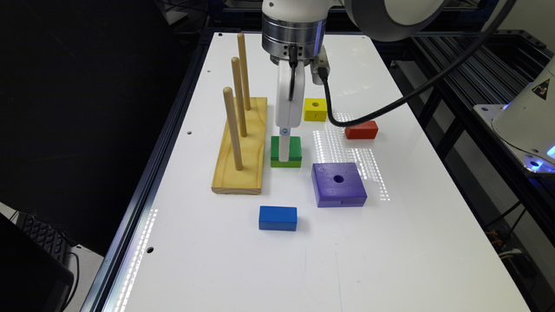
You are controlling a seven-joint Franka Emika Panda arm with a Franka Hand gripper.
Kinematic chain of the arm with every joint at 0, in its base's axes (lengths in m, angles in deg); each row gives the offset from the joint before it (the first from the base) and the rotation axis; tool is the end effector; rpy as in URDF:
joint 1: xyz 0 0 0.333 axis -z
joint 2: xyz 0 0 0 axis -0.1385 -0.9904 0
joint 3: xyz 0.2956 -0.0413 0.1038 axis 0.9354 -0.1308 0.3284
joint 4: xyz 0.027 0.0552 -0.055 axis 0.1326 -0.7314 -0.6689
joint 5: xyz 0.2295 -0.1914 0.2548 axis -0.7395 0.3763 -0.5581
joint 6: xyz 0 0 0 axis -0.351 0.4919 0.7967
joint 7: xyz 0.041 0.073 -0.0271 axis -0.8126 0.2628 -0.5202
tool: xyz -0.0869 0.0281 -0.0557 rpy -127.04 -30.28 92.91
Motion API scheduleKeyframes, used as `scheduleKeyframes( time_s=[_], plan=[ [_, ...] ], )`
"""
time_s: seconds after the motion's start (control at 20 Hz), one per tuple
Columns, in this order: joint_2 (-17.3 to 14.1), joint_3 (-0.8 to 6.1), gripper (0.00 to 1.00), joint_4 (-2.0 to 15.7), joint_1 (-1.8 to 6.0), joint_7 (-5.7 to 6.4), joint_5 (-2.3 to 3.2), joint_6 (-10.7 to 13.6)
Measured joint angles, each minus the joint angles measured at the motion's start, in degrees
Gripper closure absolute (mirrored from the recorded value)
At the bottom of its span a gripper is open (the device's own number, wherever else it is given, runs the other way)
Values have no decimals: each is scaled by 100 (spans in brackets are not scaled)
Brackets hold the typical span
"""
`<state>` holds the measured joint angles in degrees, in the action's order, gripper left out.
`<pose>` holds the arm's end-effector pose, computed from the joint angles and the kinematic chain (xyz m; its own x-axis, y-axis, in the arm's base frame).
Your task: Pick up green block.
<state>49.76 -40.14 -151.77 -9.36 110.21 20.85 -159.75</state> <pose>0.5390 0.0613 0.2010 0.6917 -0.7221 -0.0046 -0.7218 -0.6912 -0.0341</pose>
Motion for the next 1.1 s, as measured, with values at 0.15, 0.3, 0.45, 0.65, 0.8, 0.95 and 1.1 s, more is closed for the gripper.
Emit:
scheduleKeyframes(
  time_s=[0.15, 0.3, 0.45, 0.65, 0.8, 0.95, 1.1],
  plan=[
    [-224, -10, 0, 16, 0, -1, 21, -209],
    [-381, -18, 0, 83, 0, -1, 41, -309],
    [-450, -22, 0, 169, 0, -1, 53, -309],
    [-450, -22, 0, 177, 0, -1, 59, -308],
    [-450, -22, 0, 184, -2, -1, 61, -308],
    [-450, -17, 0, 187, -8, -1, 61, -308],
    [-450, -15, 0, 187, -9, -1, 62, -308]
  ],
)
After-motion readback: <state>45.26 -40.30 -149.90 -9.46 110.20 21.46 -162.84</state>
